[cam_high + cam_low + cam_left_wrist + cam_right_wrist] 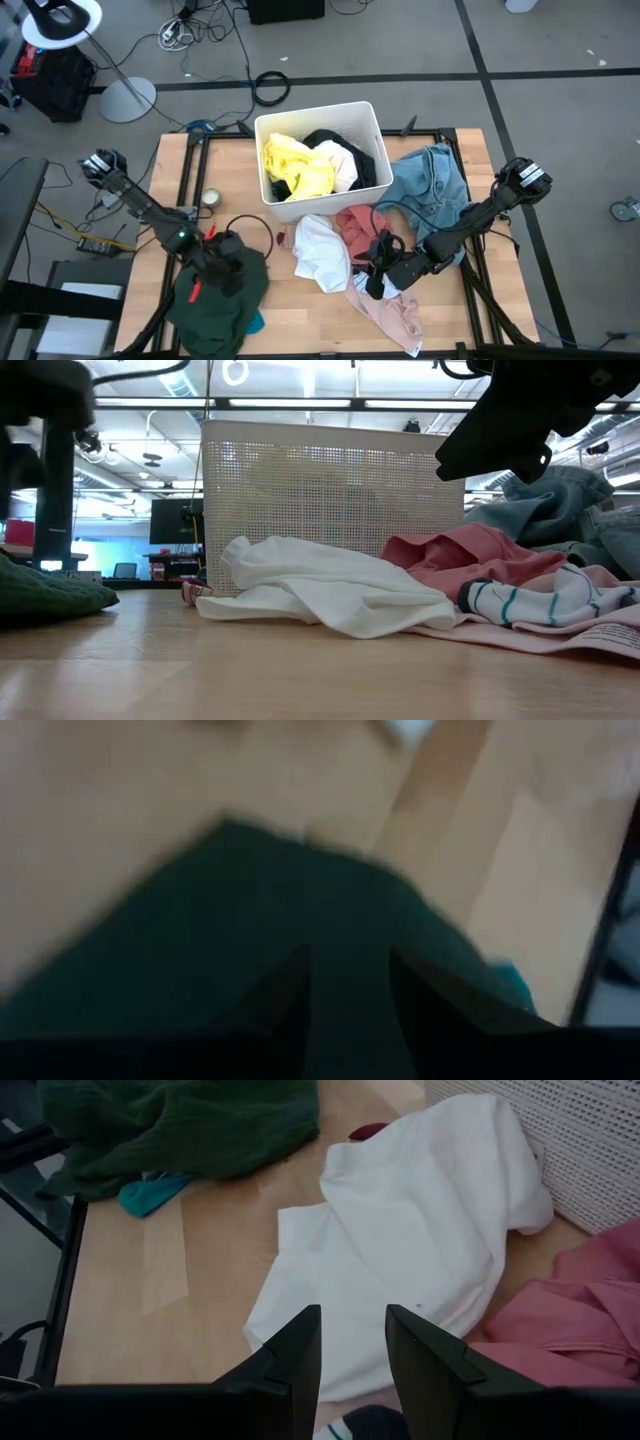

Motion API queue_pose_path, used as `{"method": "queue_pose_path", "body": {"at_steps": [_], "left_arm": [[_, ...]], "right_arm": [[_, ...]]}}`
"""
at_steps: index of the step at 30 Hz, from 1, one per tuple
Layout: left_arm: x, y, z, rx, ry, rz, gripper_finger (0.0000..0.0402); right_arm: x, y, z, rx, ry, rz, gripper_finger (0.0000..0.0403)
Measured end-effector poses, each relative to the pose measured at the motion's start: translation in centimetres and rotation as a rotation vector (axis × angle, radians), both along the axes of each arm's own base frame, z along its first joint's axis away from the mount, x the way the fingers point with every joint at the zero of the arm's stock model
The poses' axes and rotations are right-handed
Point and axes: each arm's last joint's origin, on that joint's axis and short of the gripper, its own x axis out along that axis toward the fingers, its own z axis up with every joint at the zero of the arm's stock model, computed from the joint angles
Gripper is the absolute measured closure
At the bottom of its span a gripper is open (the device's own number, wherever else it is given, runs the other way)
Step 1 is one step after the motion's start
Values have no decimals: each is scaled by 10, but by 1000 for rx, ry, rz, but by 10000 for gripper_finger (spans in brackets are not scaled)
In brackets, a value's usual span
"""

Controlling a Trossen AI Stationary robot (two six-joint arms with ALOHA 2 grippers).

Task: Sort clothes
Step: Put the dark green shirt into the white bin

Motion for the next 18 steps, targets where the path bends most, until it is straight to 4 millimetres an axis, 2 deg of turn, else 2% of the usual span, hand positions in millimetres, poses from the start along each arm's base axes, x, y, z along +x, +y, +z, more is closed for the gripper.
{"method": "queue_pose_path", "body": {"at_steps": [4,10,18], "left_arm": [[-9,-6,-2,-76,96,7,259],[-25,-10,-11,-37,229,86,259],[-21,-24,-38,60,333,111,260]], "right_arm": [[0,0,0,-2,2,1,288],[-1,0,-1,-9,10,2,288],[-1,0,-2,-22,30,27,288]]}}
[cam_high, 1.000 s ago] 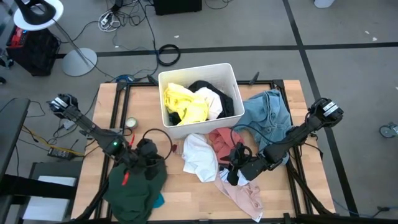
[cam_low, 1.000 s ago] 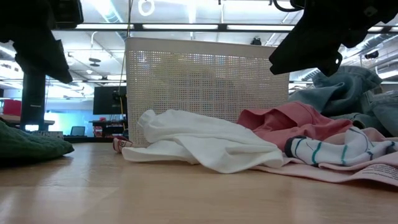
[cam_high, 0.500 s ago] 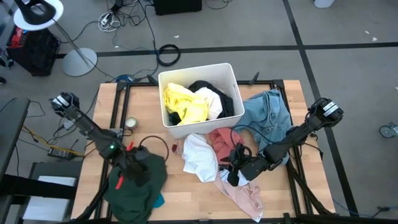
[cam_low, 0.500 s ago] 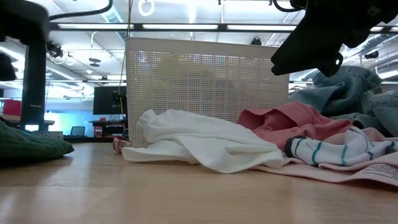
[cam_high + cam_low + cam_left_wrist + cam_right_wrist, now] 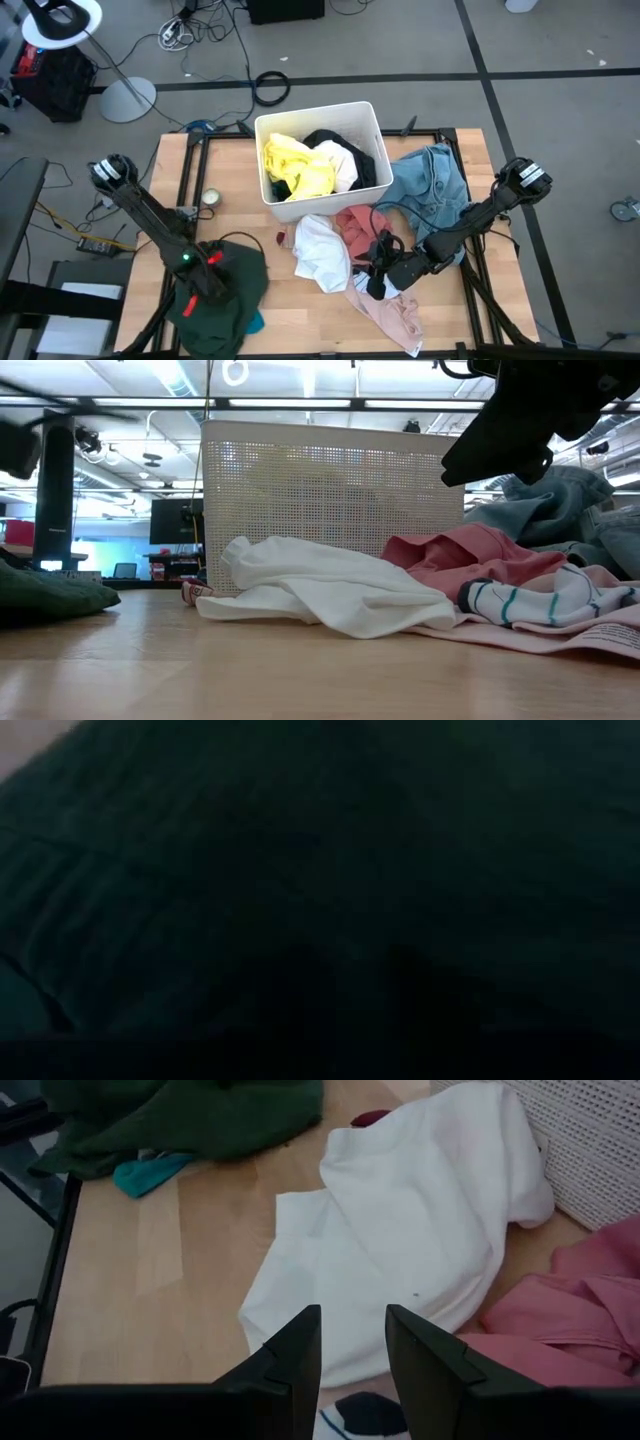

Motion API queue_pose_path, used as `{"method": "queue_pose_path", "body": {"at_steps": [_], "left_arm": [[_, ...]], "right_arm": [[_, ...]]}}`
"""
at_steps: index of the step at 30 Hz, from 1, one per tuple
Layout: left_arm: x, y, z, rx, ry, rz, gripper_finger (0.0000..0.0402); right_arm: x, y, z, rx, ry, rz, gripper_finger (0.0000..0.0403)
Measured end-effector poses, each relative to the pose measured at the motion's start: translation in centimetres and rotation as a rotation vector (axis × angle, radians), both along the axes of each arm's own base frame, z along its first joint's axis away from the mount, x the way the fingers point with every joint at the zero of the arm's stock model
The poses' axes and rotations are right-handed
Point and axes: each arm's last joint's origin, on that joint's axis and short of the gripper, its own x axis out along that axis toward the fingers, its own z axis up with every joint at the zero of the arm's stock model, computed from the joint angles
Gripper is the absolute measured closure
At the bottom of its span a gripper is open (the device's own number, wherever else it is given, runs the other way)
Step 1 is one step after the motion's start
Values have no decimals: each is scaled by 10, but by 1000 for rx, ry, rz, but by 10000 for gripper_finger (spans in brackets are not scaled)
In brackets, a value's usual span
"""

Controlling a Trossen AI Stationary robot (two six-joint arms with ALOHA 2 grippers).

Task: Sort clothes
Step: Put the dark green shirt into the white bin

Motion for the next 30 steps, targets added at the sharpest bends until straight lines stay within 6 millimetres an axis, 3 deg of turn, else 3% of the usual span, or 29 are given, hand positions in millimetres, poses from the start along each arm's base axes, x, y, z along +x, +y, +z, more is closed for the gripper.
{"method": "queue_pose_path", "body": {"at_steps": [3,5,7,10,14,22,30], "left_arm": [[3,-4,-9,-32,73,23,287],[5,-8,-11,-63,71,23,336],[7,-10,-8,-90,50,22,382],[11,-13,7,-102,31,25,395],[14,-14,45,-31,22,35,399],[15,-5,152,150,-157,66,400],[28,29,239,338,-482,63,401]], "right_arm": [[0,0,0,0,4,10,288],[0,1,0,5,8,18,288],[-1,1,-1,15,23,36,288],[-3,1,-3,26,63,52,288],[-10,0,-2,29,106,38,288],[-23,1,14,46,84,65,289],[-29,2,23,63,55,80,289]]}}
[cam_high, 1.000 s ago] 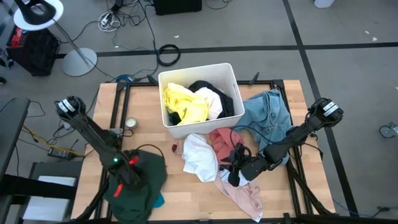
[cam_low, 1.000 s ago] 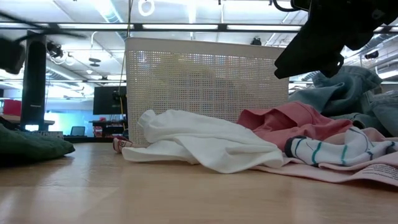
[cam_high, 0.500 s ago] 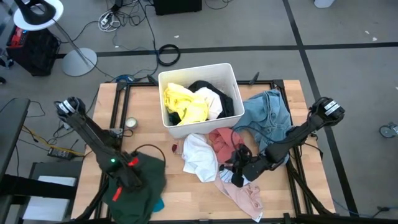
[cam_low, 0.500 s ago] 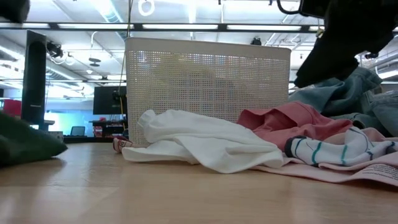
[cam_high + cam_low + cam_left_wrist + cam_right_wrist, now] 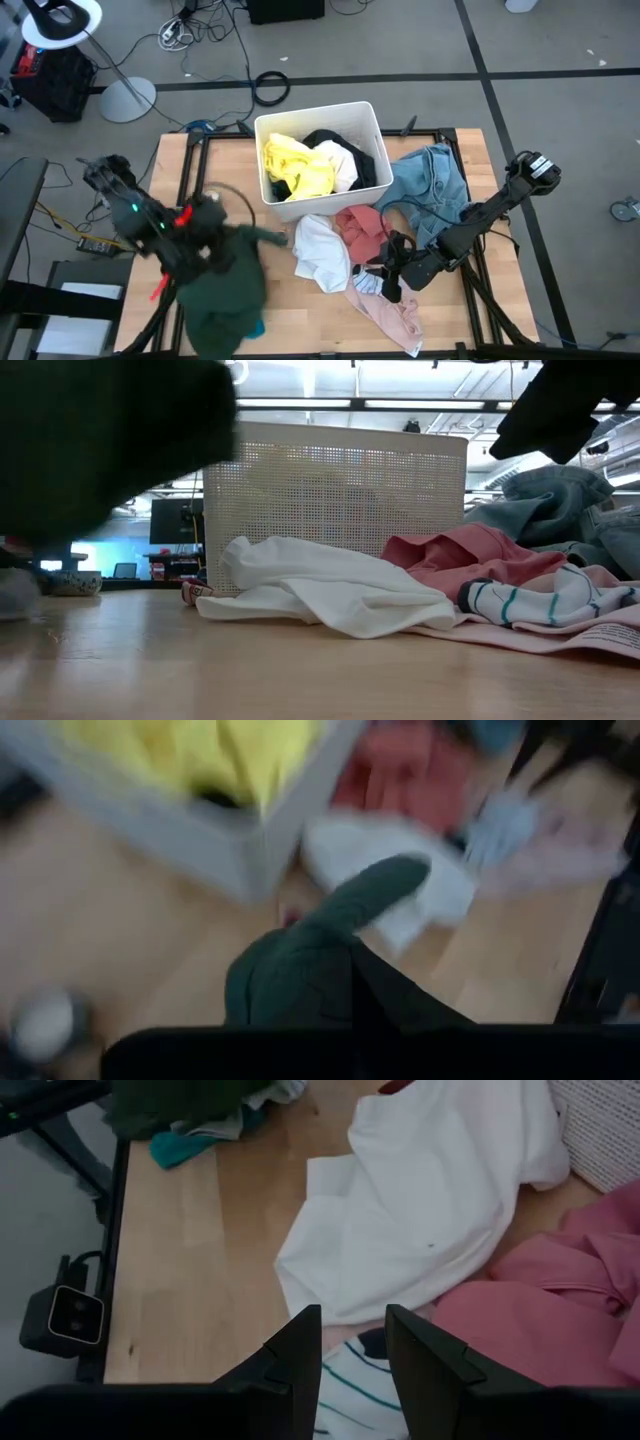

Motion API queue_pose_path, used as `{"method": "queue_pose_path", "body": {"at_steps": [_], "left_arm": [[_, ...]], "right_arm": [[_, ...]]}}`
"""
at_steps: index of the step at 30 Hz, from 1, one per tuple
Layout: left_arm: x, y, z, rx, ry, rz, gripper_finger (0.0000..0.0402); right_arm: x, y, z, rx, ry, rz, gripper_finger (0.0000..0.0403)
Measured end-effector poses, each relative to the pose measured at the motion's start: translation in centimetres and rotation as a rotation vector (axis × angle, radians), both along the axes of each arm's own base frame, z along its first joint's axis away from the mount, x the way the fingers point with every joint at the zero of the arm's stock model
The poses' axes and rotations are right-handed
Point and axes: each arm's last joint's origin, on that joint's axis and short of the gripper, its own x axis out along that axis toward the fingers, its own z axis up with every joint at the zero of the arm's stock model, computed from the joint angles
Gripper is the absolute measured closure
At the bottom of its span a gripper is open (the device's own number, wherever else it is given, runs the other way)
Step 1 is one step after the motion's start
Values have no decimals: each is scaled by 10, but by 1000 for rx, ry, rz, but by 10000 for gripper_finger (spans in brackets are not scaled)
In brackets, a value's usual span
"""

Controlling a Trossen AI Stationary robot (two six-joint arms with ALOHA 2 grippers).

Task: Sort clothes
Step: Put the dark green shirt into the white bin

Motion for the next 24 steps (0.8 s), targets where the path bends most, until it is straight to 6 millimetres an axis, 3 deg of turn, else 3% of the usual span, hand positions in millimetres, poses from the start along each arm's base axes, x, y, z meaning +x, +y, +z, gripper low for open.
{"method": "queue_pose_path", "body": {"at_steps": [8,15,19,24], "left_arm": [[17,49,81,192,-291,-1,401],[35,91,150,475,-651,88,401],[45,116,173,635,-787,211,401],[76,143,178,727,-908,223,401]], "right_arm": [[0,1,-1,12,2,-8,289],[-3,4,0,-10,-14,-15,289],[-4,6,0,-22,-19,-12,289],[-5,5,-1,-36,-15,-15,289]]}}
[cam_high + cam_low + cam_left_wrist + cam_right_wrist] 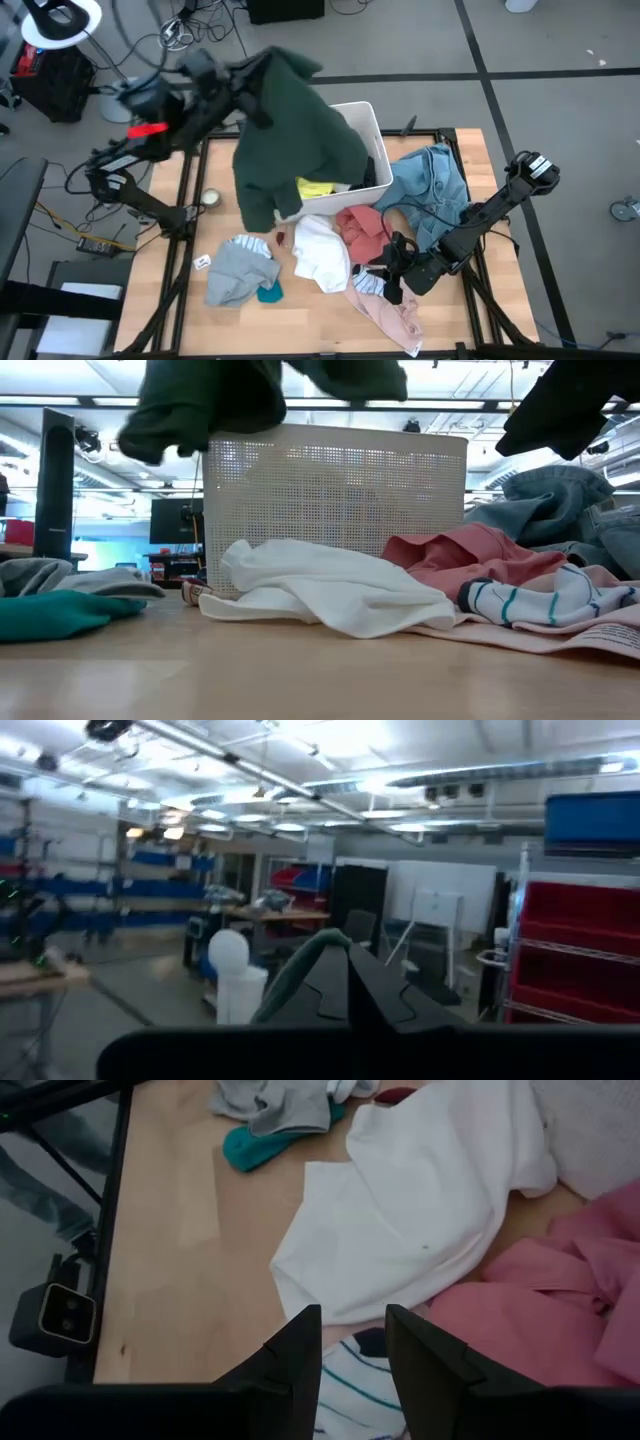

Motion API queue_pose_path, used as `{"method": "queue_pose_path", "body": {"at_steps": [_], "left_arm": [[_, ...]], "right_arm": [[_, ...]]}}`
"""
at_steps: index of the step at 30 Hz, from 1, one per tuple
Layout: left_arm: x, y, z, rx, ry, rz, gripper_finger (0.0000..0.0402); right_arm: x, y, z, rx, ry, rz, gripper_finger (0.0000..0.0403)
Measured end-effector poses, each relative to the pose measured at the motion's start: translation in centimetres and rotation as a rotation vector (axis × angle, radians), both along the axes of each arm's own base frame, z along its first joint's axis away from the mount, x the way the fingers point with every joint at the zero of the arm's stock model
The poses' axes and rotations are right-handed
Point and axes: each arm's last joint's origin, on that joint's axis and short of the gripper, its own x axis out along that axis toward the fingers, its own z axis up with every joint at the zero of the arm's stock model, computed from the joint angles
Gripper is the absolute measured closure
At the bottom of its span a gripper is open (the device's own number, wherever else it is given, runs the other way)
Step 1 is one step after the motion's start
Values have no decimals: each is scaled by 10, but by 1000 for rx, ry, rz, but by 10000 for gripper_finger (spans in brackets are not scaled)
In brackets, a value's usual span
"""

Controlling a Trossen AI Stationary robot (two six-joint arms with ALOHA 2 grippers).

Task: Sort clothes
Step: Put the dark green shirt into the white bin

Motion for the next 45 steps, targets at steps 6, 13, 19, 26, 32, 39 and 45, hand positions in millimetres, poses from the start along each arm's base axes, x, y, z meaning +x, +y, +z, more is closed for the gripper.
{"method": "queue_pose_path", "body": {"at_steps": [6,13,19,26,32,39,45], "left_arm": [[49,33,-42,-51,269,-3,401],[91,67,-125,-324,721,-29,401],[139,85,-195,-493,917,-164,401],[187,102,-276,-604,1064,-132,383],[203,120,-323,-763,1096,-158,311],[201,128,-322,-807,1094,-267,259],[194,109,-264,-691,1037,-336,257]], "right_arm": [[0,0,0,-15,4,-1,289],[-1,-1,-1,-23,14,-1,289],[-1,-1,-2,-25,16,-1,289],[-1,-1,-1,-19,12,-13,289],[-2,-1,-2,-21,18,-15,289],[-3,-2,-3,-32,30,-15,289],[-3,-2,-3,-33,32,-15,289]]}}
